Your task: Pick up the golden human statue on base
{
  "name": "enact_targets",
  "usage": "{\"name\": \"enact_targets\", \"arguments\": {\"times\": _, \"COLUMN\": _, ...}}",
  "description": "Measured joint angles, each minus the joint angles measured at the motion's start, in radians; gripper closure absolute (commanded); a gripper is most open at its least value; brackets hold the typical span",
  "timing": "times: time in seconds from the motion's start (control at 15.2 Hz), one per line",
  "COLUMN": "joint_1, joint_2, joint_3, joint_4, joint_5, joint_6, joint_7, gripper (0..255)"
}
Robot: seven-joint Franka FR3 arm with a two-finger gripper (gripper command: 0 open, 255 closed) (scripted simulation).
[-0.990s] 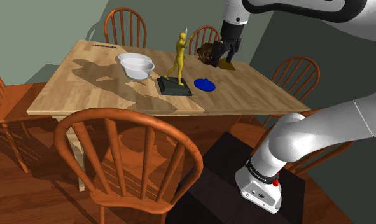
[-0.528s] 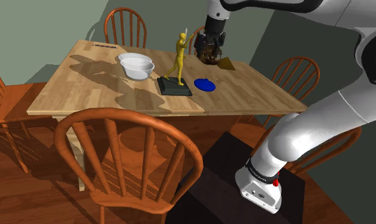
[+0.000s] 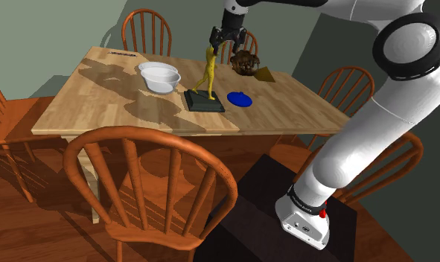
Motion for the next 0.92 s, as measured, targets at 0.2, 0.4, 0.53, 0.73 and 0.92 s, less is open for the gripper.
{"name": "enact_targets", "arguments": {"times": 0.2, "joint_1": -0.008, "joint_2": 0.094, "joint_3": -0.005, "joint_4": 0.099, "joint_5": -0.014, "joint_6": 0.022, "joint_7": 0.028, "gripper": 0}}
{"name": "enact_targets", "arguments": {"times": 0.4, "joint_1": -0.015, "joint_2": 0.188, "joint_3": -0.013, "joint_4": 0.216, "joint_5": -0.024, "joint_6": 0.025, "joint_7": 0.046, "gripper": 0}}
{"name": "enact_targets", "arguments": {"times": 0.53, "joint_1": -0.016, "joint_2": 0.201, "joint_3": -0.014, "joint_4": 0.220, "joint_5": -0.027, "joint_6": 0.041, "joint_7": 0.055, "gripper": 0}}
{"name": "enact_targets", "arguments": {"times": 0.73, "joint_1": -0.016, "joint_2": 0.204, "joint_3": -0.014, "joint_4": 0.185, "joint_5": -0.030, "joint_6": 0.078, "joint_7": 0.064, "gripper": 0}}
{"name": "enact_targets", "arguments": {"times": 0.92, "joint_1": -0.017, "joint_2": 0.202, "joint_3": -0.015, "joint_4": 0.145, "joint_5": -0.032, "joint_6": 0.116, "joint_7": 0.071, "gripper": 0}}
